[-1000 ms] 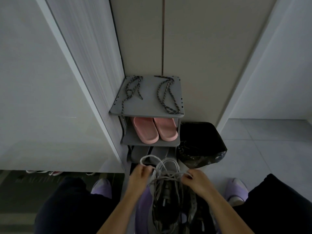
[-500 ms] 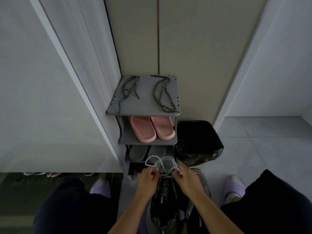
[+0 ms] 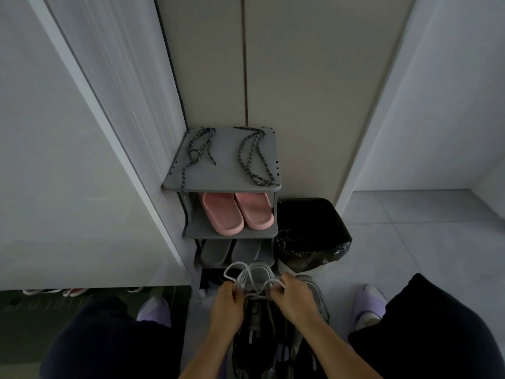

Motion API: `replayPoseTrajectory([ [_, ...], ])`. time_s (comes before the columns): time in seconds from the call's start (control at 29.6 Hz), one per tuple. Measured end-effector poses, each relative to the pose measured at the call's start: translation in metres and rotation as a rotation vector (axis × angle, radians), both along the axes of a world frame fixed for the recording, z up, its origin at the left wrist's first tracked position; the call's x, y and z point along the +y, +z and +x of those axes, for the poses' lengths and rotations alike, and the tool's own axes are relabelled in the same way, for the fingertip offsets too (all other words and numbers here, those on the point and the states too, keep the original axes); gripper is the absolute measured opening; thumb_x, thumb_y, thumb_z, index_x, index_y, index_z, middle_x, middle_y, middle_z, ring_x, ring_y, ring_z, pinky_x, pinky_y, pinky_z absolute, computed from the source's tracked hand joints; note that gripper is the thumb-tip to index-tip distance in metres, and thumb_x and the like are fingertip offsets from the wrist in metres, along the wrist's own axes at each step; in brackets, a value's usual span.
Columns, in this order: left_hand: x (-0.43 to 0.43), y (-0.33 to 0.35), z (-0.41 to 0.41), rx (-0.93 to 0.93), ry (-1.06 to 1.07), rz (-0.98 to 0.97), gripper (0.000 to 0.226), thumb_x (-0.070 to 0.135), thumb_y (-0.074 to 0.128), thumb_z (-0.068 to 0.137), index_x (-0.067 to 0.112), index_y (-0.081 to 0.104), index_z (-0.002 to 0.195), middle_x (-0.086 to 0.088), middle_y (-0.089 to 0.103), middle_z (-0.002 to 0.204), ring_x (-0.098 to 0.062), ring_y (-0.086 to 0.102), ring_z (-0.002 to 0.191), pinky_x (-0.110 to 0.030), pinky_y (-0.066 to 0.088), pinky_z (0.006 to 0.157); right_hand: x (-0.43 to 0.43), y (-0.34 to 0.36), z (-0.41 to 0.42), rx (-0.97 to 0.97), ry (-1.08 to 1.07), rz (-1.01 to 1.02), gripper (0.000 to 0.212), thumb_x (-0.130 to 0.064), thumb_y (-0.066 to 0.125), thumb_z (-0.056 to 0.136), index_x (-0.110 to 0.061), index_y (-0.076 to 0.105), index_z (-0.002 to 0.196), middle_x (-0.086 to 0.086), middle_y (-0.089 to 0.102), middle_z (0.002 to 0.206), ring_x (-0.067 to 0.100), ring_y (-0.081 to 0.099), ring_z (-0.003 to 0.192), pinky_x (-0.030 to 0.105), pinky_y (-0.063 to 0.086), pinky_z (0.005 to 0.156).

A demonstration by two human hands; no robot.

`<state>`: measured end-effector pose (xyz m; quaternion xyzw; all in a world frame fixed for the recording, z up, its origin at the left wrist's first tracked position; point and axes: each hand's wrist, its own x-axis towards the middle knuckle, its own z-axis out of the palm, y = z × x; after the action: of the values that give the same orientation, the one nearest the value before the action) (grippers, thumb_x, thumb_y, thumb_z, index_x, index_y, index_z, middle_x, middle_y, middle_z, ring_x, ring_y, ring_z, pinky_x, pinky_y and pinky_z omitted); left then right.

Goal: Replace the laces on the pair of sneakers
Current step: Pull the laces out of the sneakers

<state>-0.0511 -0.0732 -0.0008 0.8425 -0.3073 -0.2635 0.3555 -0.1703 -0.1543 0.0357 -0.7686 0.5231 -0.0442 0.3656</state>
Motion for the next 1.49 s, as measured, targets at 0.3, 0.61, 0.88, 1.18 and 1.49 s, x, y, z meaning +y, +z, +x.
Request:
replayPoseTrajectory([
  [0.3,0.007,-0.002,0.016,0.451,0.389,-0.199,0.024,0.003,0.042,0.094,0.009,0.044,0.071,-0.02,0.055,0.074,-0.03,0.056,0.068,-0.038,0.048,0.063,-0.011,-0.006,-0.009,-0.571,-0.538,0.437,0.009,-0.008,0.045,0.094,-0.002,0.05,0.09,0.018,0.065,0.079,0.024,0.066,0.061,0.028,0.055,0.052],
  [0.61,0.005,0.013,-0.005,0.187,0.1,-0.147,0.033,0.012,0.052,0.091,0.017,0.042,0.06,0.001,0.05,0.066,-0.017,0.05,0.068,-0.019,0.036,0.058,-0.006,-0.021,-0.009,-0.204,-0.098,0.209,0.021,-0.028,0.061,0.087,-0.007,0.063,0.083,0.002,0.064,0.073,0.018,0.064,0.073,0.031,0.05,0.068],
  [0.88,0.003,0.042,0.013,0.44,0.375,-0.538,0.021,0.007,0.05,0.091,0.01,0.056,0.071,-0.008,0.064,0.069,-0.013,0.063,0.063,-0.027,0.051,0.067,-0.009,-0.025,-0.01,-0.109,-0.033,0.123,0.025,-0.029,0.052,0.093,-0.02,0.045,0.07,-0.009,0.049,0.064,0.005,0.047,0.06,0.016,0.031,0.051],
  [1.18,0.007,0.024,0.001,0.297,0.139,-0.235,0.029,0.015,0.055,0.09,0.023,0.063,0.064,-0.005,0.066,0.073,-0.016,0.06,0.072,-0.019,0.044,0.065,0.001,-0.02,-0.007,-0.049,0.098,0.056,0.021,-0.034,0.054,0.091,-0.025,0.044,0.075,-0.006,0.054,0.079,0.013,0.052,0.075,0.024,0.037,0.061],
  [1.49,0.005,0.031,0.001,0.383,0.146,-0.258,0.017,0.011,0.057,0.088,0.016,0.065,0.075,0.0,0.066,0.077,-0.012,0.061,0.076,-0.013,0.045,0.068,0.003,-0.016,0.0,-0.026,0.108,0.063,0.025,-0.036,0.049,0.09,-0.013,0.058,0.097,0.004,0.067,0.099,0.022,0.062,0.092,0.032,0.047,0.077],
])
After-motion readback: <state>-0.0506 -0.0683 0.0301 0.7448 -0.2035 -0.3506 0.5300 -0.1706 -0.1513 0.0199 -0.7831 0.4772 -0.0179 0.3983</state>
